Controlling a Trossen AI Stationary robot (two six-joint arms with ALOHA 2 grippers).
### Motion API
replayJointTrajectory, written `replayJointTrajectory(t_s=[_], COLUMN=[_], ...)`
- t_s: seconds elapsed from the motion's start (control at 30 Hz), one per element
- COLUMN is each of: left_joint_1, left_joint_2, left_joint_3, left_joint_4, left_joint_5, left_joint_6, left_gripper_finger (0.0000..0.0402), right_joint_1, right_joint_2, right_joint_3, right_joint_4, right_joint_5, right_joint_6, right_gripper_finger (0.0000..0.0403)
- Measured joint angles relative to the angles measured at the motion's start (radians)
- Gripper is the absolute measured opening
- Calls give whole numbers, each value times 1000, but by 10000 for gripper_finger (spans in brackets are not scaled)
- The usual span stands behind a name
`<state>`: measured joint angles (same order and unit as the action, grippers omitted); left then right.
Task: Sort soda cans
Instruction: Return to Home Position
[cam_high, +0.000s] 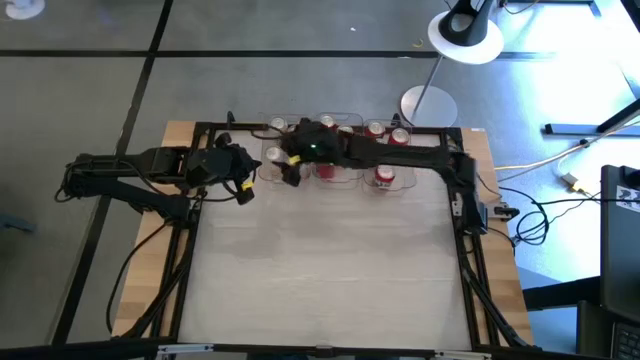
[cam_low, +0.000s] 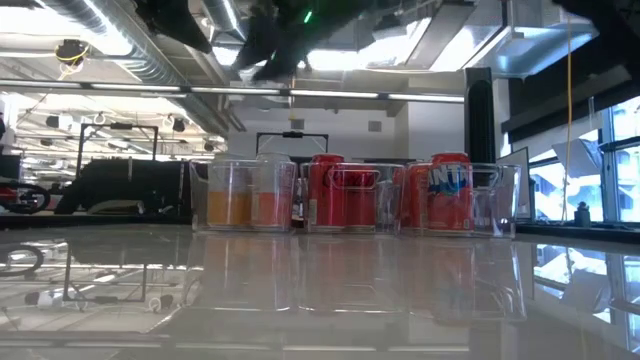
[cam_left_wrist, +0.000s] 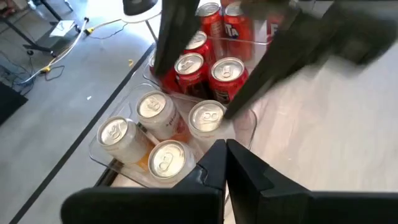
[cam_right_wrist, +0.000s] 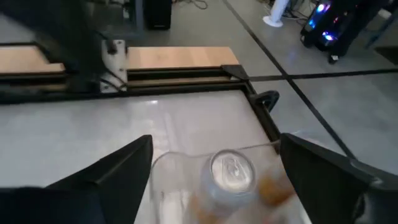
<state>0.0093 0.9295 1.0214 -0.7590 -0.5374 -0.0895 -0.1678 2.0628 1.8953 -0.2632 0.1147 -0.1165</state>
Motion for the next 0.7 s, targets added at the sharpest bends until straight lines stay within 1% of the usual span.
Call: replayJointTrajectory(t_s=[0.1,0.2,0.27,0.43,0.5,0.57,0.7], left_joint_1=[0,0,0,-1,0,0,0], left_joint_2=[0,0,0,-1,-4,-6,-6], left_joint_3=[0,0,0,0,0,0,0], left_joint_4=[-2,-6,5,66,79,99,135], left_joint_5=[15,75,113,159,172,178,244], left_joint_6=[18,35,40,54,63,67,70], left_gripper_finger=[3,1,1,1,1,1,1], right_joint_1=[30,54,60,58,56,56,56], right_joint_2=[-89,-174,-224,-323,-366,-419,-545], right_joint_3=[0,0,0,-39,-83,-155,-354], right_joint_4=[-110,-240,-329,-522,-563,-572,-512], right_joint_5=[20,30,31,32,32,32,22], right_joint_6=[-31,-51,-51,-43,-32,-22,-15], right_gripper_finger=[329,308,292,249,232,216,186])
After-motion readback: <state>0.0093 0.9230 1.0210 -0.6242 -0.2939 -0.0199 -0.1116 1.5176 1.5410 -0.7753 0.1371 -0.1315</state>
